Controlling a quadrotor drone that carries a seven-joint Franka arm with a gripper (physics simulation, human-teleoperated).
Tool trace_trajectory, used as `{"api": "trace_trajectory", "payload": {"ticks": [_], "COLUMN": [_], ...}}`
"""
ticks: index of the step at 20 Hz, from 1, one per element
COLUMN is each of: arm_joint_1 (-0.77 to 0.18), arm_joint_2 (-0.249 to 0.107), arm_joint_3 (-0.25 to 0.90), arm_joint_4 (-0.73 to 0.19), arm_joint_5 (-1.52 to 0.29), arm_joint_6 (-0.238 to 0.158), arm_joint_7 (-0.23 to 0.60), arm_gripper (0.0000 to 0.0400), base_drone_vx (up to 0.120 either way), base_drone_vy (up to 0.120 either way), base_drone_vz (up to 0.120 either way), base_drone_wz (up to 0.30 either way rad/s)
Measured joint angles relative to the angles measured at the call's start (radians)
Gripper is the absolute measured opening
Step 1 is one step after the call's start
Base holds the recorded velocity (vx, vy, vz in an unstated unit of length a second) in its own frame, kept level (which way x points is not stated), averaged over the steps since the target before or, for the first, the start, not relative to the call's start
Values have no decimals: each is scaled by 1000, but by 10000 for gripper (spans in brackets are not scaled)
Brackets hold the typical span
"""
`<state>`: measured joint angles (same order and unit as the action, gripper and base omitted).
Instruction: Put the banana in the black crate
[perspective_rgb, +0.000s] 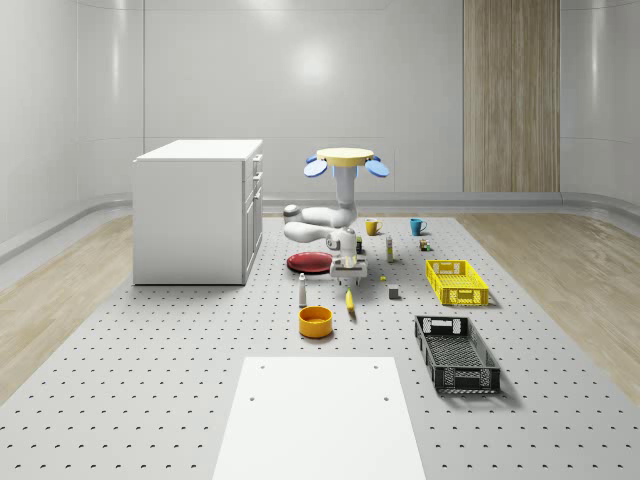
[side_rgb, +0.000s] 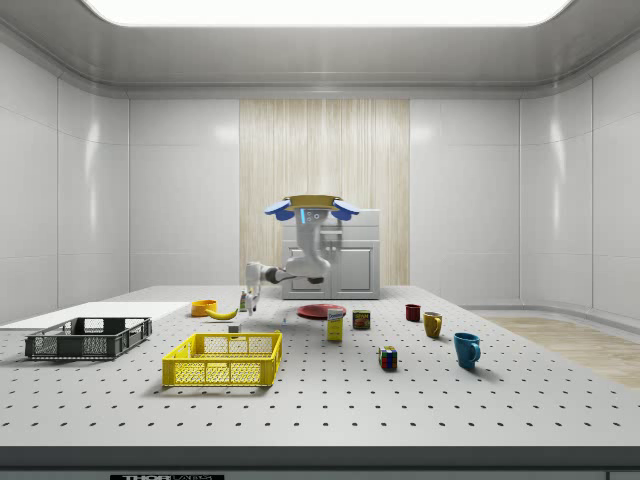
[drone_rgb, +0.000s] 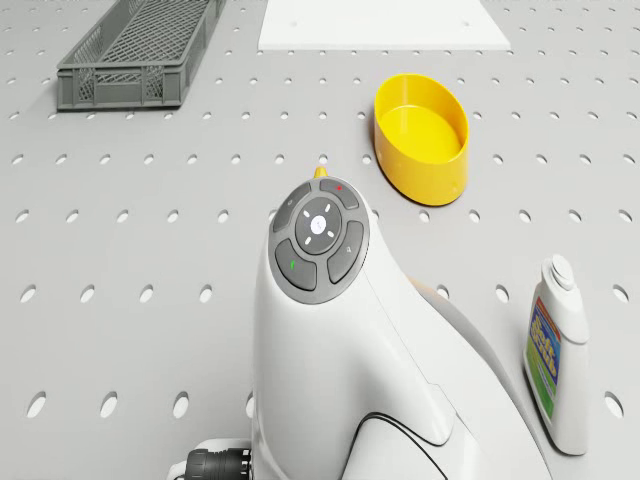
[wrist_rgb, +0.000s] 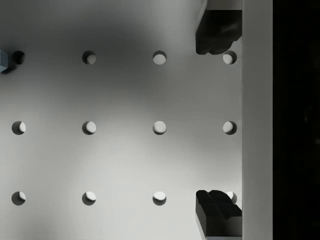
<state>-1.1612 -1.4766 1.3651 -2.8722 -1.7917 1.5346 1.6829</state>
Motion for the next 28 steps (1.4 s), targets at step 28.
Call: {"api": "trace_trajectory", "payload": {"ticks": [28], "arm_joint_1": [-9], "arm_joint_2": [-40], "arm_joint_3": [6], "arm_joint_4": [2], "arm_joint_5": [16], "arm_joint_6": [38], "arm_joint_7": [7], "arm_gripper": [400], "base_drone_vx": [120], "base_drone_vy": [-3], "base_drone_vz": [0], "base_drone_wz": [0]}}
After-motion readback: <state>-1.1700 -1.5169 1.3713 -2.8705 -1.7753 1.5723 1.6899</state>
